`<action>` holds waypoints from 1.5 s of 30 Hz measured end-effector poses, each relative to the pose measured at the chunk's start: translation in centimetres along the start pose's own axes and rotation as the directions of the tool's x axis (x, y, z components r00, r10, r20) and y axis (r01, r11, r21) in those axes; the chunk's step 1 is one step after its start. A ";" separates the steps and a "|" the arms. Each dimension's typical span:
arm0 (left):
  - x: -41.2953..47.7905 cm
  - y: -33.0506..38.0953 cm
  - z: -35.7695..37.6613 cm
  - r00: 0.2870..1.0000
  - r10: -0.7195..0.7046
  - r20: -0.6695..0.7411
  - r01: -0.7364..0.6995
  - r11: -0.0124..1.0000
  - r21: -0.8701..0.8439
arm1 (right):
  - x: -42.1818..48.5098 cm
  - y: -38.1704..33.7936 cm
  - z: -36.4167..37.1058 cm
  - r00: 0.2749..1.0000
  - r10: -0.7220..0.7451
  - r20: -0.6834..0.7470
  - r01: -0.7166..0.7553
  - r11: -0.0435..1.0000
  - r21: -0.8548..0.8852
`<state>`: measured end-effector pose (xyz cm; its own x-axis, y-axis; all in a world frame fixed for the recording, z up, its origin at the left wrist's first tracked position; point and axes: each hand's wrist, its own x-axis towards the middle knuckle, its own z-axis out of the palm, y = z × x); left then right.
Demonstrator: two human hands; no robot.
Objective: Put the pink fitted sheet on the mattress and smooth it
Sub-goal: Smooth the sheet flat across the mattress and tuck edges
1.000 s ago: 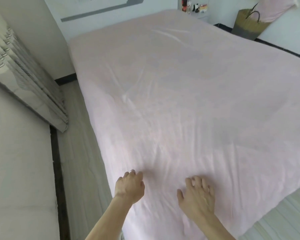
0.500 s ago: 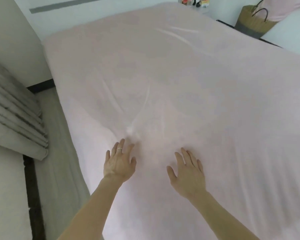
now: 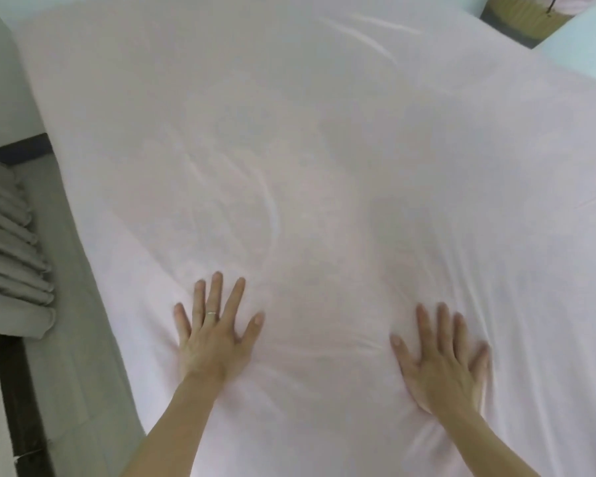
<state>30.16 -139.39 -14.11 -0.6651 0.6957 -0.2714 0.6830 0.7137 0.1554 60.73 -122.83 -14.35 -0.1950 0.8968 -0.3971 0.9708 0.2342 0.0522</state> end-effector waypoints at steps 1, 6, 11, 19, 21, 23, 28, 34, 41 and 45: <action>0.0 0.2 0.1 1.000 0.000 0.005 0.000 1.000 0.001 | -0.2 -0.4 -0.4 0.999 0.033 0.002 -0.033 0.999 0.034; 0.3 0.1 0.2 1.000 -0.024 -0.010 0.024 0.998 0.055 | -1.3 -6.2 -1.4 0.974 -0.101 -0.203 0.138 0.974 0.178; -0.1 2.9 -0.6 0.976 0.162 -0.148 -0.151 0.985 0.084 | -1.7 -10.0 -0.6 0.883 -0.413 -0.223 0.441 0.893 0.095; 8.0 6.3 -2.3 0.987 0.153 0.048 -0.158 0.982 0.106 | 0.4 4.9 0.3 0.984 -0.138 -0.117 0.140 0.990 0.012; 9.5 7.5 -1.7 0.987 0.141 0.082 -0.153 0.975 0.161 | 0.9 6.6 0.6 0.995 -0.015 -0.100 0.024 0.996 0.089; 10.3 9.0 -1.1 0.989 0.134 0.061 -0.143 0.974 0.175 | 1.3 6.7 0.9 0.997 0.019 -0.076 -0.010 0.992 0.124; 6.5 18.1 3.6 0.944 0.329 0.038 -0.331 0.931 0.153 | 1.2 8.4 1.4 0.995 -0.022 -0.100 0.037 0.988 0.147; -9.7 26.7 9.6 0.750 0.661 0.014 -0.661 0.750 0.008 | -4.3 21.0 2.8 0.962 0.268 -0.046 -0.258 0.953 0.158; -25.2 27.8 12.0 0.711 0.700 0.069 -0.697 0.714 -0.064 | -8.7 25.0 1.0 0.910 0.412 -0.052 -0.389 0.890 0.237; -26.1 28.5 11.8 0.879 0.477 0.017 -0.477 0.879 0.020 | -9.8 23.2 2.9 0.986 -0.155 -0.064 0.164 0.974 0.154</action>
<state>70.52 -138.20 -13.77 -0.2538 0.9502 -0.1808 0.9236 0.2936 0.2465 85.60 -127.21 -11.89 -0.3519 0.8716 -0.3413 0.9356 0.3170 -0.1552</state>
